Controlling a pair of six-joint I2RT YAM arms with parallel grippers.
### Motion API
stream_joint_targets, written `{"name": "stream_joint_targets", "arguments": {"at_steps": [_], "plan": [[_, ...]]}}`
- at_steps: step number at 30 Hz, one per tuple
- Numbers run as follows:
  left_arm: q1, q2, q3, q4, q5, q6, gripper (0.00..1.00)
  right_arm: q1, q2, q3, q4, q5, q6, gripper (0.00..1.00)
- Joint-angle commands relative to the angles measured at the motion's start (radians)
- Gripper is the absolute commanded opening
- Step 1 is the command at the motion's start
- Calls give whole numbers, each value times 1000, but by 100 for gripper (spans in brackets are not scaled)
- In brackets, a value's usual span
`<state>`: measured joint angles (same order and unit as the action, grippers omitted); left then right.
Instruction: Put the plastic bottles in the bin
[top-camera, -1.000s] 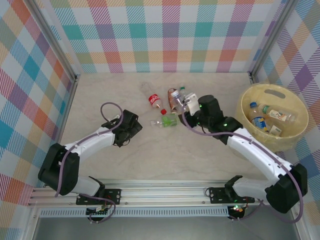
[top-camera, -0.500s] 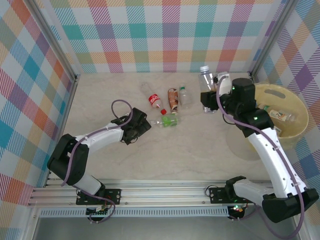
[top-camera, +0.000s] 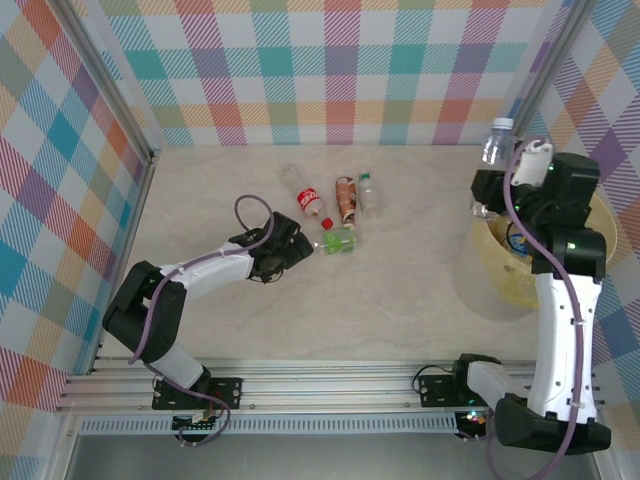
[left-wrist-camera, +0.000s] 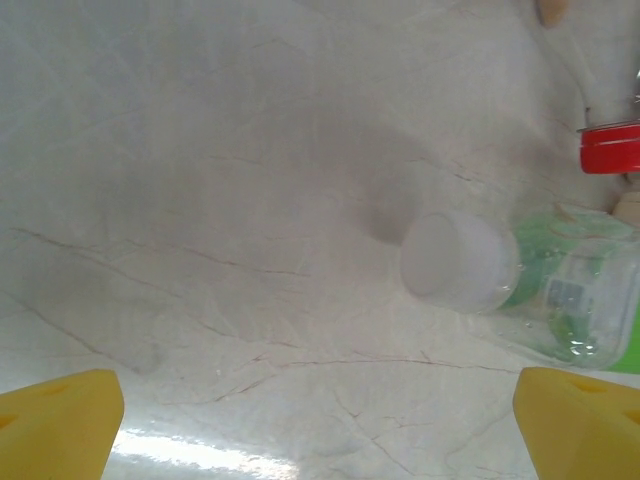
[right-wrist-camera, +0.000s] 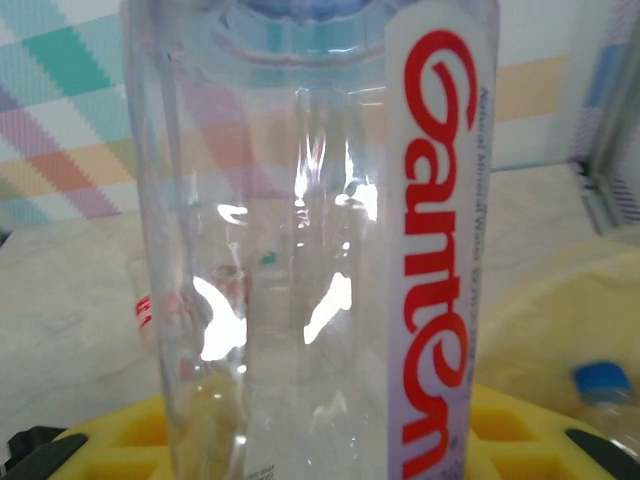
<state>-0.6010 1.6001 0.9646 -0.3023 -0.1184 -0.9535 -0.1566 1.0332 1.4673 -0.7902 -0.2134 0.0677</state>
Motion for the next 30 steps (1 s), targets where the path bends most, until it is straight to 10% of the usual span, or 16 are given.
{"name": "stream_joint_targets", "arguments": {"at_steps": [1,13,19,30], "plan": [[-8,11,31,16,19,30,100,-85,-7,47,-105,-18,-25,39],[-9,6,54,8,30,58,100,-219,73,116,-306,288,-102,44],[-9,2,72,-7,20,89,100,-220,147,162,-451,430,-86,88],[-10,-24,102,15,34,270,100,-218,37,112,-282,233,-15,100]]}}
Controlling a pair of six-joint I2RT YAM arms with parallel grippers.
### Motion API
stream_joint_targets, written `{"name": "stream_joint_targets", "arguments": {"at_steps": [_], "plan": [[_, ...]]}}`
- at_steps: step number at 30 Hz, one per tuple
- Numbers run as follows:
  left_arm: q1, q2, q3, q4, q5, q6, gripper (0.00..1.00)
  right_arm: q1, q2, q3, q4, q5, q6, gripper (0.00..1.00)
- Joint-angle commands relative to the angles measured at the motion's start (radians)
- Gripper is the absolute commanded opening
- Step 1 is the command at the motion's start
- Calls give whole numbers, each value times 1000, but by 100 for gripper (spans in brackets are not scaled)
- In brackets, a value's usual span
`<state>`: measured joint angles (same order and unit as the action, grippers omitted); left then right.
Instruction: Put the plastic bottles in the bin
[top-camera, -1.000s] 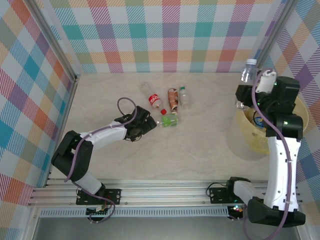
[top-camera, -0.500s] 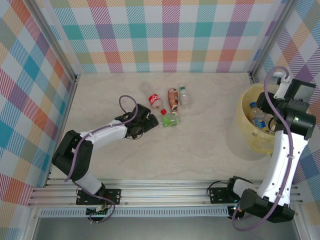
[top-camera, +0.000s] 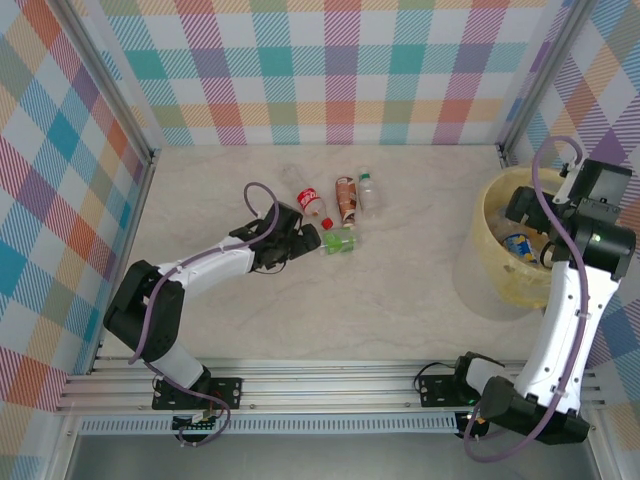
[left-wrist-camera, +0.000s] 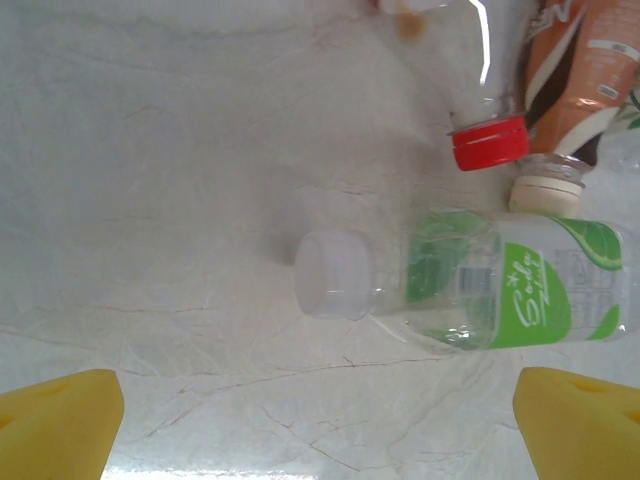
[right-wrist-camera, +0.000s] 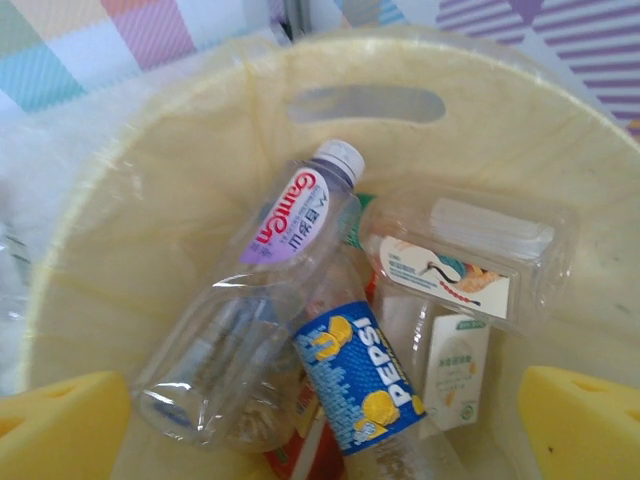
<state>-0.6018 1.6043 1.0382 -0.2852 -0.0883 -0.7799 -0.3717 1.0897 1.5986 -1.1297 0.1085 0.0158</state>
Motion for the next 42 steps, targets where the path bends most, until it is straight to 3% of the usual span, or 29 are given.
{"name": "stream_joint_targets", "arguments": {"at_steps": [1,7,15,18,27,32,42], "plan": [[-9,-31,29,-2,3,117,100,-3,-24,-25,67,-101,43,100],[-9,-21,68,-2,42,287,100,-3,-68,-75,165,-250,116,100],[-9,62,147,-16,128,493,100,-1,-179,-238,474,-721,251,100],[-8,100,170,-8,145,579,100,4,-205,-282,568,-829,301,100],[-9,193,202,96,141,836,100,21,-212,-314,591,-868,326,100],[-10,245,213,155,194,960,100,38,-217,-338,609,-885,344,100],[-63,338,247,133,154,1095,90,55,-223,-351,608,-885,343,100]]}}
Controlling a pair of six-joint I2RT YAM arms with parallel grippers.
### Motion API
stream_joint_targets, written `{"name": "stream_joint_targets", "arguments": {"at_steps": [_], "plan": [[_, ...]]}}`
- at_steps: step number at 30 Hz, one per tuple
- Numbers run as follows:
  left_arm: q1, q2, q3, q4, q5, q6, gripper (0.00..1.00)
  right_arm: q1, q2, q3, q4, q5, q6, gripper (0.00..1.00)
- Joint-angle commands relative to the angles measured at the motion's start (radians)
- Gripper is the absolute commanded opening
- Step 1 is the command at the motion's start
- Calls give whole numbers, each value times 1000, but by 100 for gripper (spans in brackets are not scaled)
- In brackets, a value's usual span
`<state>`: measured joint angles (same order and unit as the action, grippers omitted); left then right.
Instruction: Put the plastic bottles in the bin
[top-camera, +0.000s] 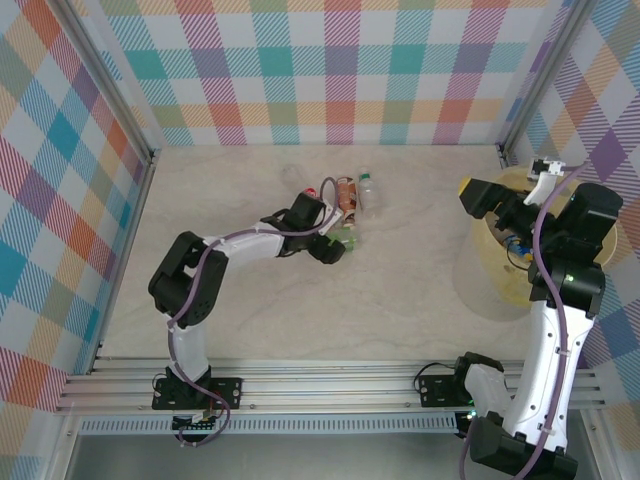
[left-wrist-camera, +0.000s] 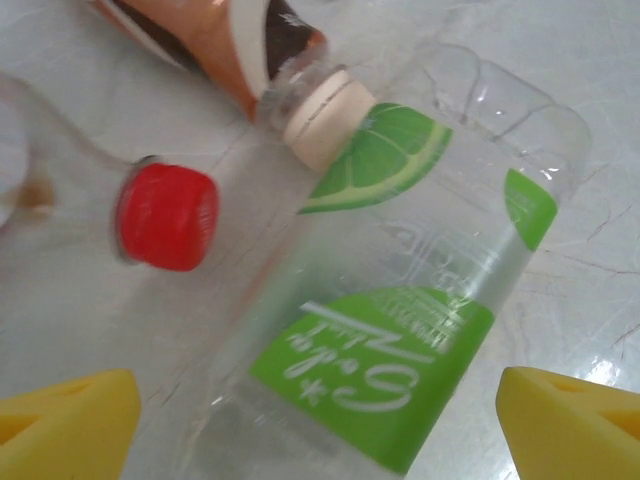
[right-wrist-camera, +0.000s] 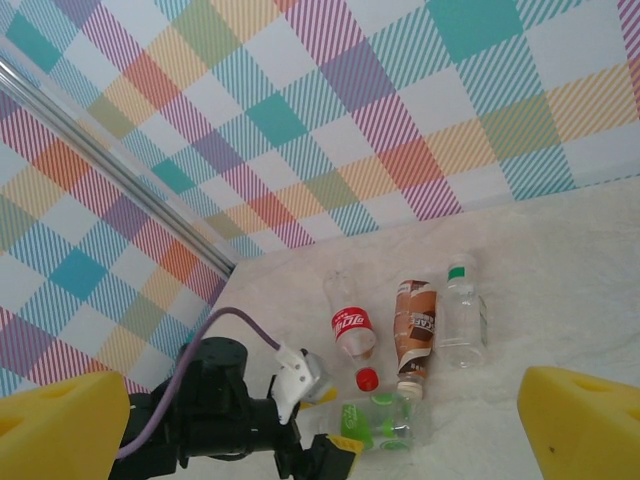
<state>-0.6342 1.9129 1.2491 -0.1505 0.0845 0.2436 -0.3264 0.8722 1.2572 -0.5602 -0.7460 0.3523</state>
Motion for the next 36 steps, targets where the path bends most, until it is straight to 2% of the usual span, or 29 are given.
{"name": "stream_joint_targets", "arguments": {"at_steps": [1,5,9,14,23,28,32,36], "plan": [[-37,33,36,0,-24,77,89,13,-4,-10,40,-32,8,100],[-66,51,32,6,-91,82,83,26,-3,-13,42,-32,7,100],[-80,74,42,-10,-148,56,66,45,3,-16,50,-32,11,100],[-83,68,26,3,-159,18,58,112,15,-22,60,-18,5,100],[-78,-11,-49,57,-99,-106,46,325,92,-18,98,90,1,100],[-50,-129,-104,107,4,-268,44,417,133,-21,138,140,7,100],[0,-252,-182,206,147,-448,43,463,172,-25,162,160,13,100],[51,-350,-192,161,200,-556,43,484,208,-23,184,149,31,100]]}}
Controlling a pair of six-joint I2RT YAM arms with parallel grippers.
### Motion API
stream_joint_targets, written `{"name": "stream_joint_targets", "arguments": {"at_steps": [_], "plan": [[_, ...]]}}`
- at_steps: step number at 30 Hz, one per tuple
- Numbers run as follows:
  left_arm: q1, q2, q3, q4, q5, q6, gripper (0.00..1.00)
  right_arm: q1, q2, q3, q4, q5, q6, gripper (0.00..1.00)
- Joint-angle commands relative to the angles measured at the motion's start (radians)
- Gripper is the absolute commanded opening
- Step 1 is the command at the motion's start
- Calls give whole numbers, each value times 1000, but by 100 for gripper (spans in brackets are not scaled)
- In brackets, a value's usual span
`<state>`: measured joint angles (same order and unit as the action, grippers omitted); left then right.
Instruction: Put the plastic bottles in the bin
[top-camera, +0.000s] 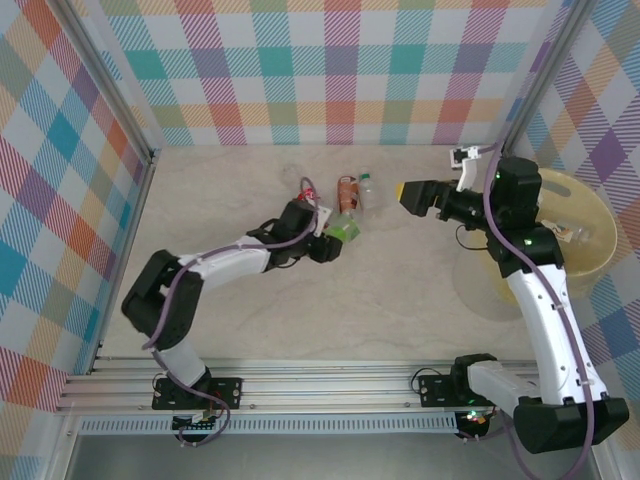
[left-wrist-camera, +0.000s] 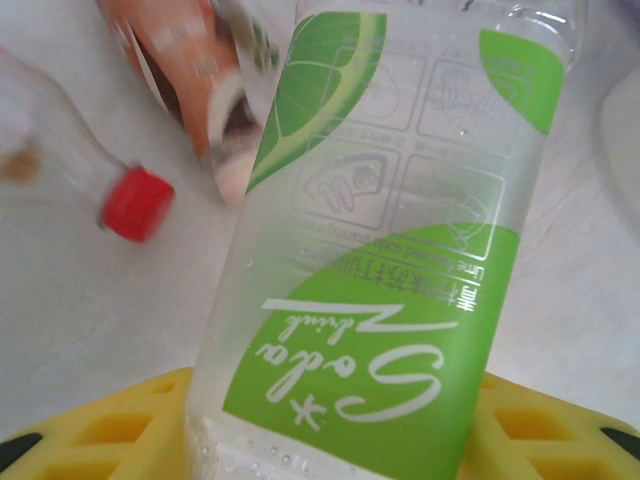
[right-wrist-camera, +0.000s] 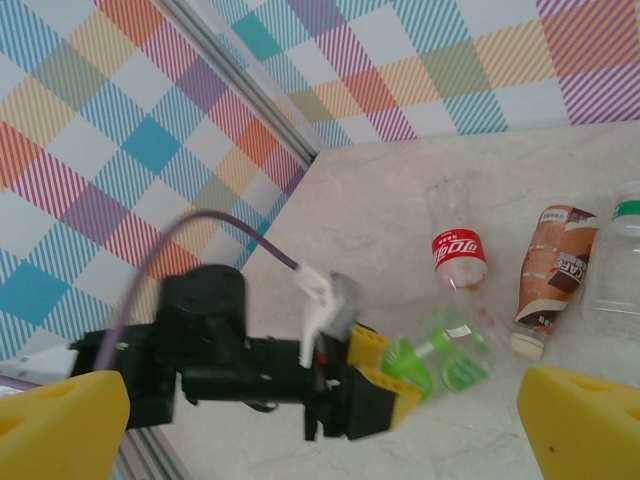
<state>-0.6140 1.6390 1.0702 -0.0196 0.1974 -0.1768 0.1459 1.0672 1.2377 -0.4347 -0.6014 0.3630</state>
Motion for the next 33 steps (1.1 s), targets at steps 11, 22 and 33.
{"name": "stream_joint_targets", "arguments": {"at_steps": [11,22,33], "plan": [[139,-220,-78,307,462,-475,42,83,98,-18,223,-77,124,100],[136,-198,3,552,677,-746,40,132,212,12,320,-161,200,100],[79,-159,78,537,712,-756,41,199,309,49,592,-246,292,100]]}}
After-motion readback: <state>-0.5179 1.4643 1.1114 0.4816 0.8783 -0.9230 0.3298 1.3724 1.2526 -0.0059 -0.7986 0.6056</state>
